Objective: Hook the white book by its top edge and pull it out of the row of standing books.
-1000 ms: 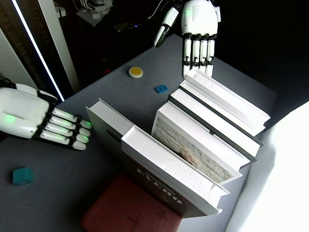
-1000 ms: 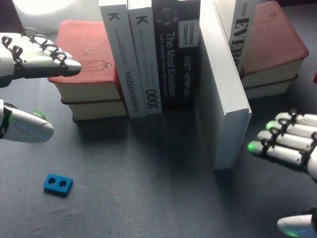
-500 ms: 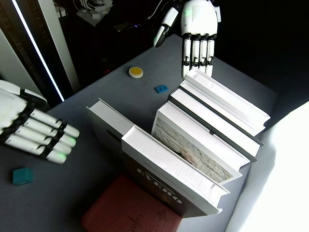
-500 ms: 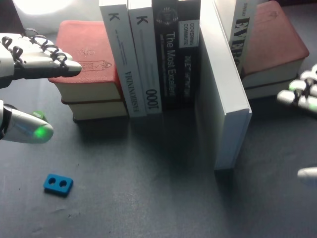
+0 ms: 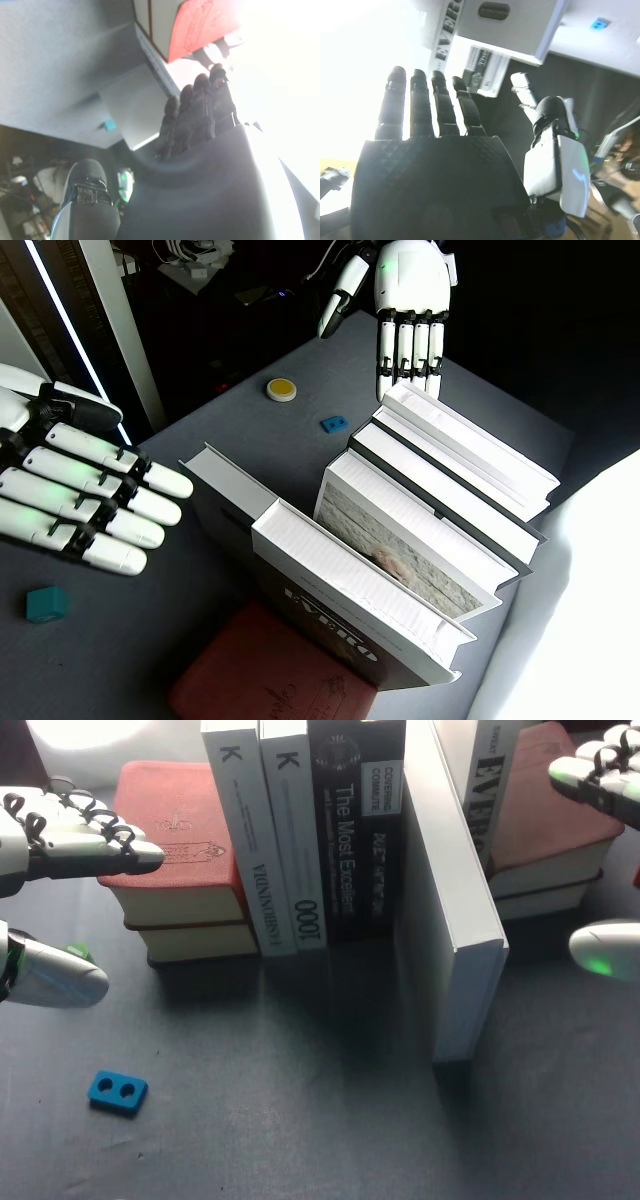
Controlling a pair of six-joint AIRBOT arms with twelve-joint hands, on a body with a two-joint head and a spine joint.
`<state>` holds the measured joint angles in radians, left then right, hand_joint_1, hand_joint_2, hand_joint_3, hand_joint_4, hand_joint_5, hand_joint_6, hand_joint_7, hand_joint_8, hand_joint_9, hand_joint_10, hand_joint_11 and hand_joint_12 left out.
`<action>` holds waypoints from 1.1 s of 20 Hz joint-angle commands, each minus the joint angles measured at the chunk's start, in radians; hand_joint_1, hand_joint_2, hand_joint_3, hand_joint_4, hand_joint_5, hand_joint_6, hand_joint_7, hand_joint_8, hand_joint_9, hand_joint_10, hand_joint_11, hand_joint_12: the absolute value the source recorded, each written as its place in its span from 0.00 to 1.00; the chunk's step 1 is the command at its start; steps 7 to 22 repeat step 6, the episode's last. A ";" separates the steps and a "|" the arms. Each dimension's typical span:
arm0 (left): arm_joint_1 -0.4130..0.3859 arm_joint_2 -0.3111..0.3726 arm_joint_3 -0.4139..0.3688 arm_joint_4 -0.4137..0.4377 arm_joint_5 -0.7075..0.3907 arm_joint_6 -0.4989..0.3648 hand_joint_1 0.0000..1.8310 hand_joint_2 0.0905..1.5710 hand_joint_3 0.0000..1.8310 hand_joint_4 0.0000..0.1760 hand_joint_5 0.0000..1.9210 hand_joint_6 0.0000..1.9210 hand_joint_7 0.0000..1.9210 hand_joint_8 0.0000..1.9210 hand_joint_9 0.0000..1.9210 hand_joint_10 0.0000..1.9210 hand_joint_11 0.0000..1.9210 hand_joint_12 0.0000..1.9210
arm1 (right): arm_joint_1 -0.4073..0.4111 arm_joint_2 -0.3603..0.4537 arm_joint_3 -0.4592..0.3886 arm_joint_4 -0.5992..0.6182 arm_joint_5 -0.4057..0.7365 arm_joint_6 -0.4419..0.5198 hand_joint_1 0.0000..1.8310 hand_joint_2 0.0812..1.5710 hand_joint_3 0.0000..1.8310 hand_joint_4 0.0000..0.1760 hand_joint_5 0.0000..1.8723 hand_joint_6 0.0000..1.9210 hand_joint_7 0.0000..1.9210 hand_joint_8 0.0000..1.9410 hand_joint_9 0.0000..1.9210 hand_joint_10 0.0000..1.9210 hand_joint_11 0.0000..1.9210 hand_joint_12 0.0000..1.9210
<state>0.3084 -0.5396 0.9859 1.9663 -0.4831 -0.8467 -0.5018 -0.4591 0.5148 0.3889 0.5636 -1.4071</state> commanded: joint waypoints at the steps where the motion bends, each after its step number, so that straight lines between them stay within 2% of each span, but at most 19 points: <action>1: -0.011 0.000 0.004 -0.039 0.035 -0.003 0.00 0.71 0.00 0.00 0.00 0.00 0.00 0.00 0.00 0.00 0.00 0.00 | 0.023 0.006 -0.001 -0.022 0.105 0.010 0.00 0.69 0.00 0.00 0.00 0.00 0.00 0.00 0.00 0.00 0.00 0.00; 2: -0.011 0.000 0.003 -0.039 0.036 -0.003 0.00 0.71 0.00 0.00 0.00 0.00 0.00 0.00 0.00 0.00 0.00 0.00 | 0.047 0.006 0.000 -0.022 0.094 0.010 0.00 0.69 0.00 0.00 0.00 0.00 0.00 0.00 0.00 0.00 0.00 0.00; 3: -0.011 0.000 0.003 -0.039 0.037 -0.004 0.00 0.71 0.00 0.00 0.00 0.00 0.00 0.00 0.00 0.00 0.00 0.00 | 0.102 0.006 0.005 -0.022 0.037 0.006 0.00 0.69 0.00 0.00 0.00 0.00 0.00 0.00 0.00 0.00 0.00 0.00; 6: -0.010 -0.001 0.006 -0.039 0.036 -0.004 0.00 0.71 0.00 0.00 0.00 0.00 0.00 0.00 0.00 0.00 0.00 0.00 | 0.151 0.004 0.010 -0.021 0.018 0.012 0.00 0.70 0.00 0.00 0.00 0.00 0.00 0.00 0.00 0.00 0.00 0.00; 22: -0.010 -0.001 0.006 -0.039 0.036 -0.004 0.00 0.71 0.00 0.00 0.00 0.00 0.00 0.00 0.00 0.00 0.00 0.00 | 0.151 0.004 0.010 -0.021 0.018 0.012 0.00 0.70 0.00 0.00 0.00 0.00 0.00 0.00 0.00 0.00 0.00 0.00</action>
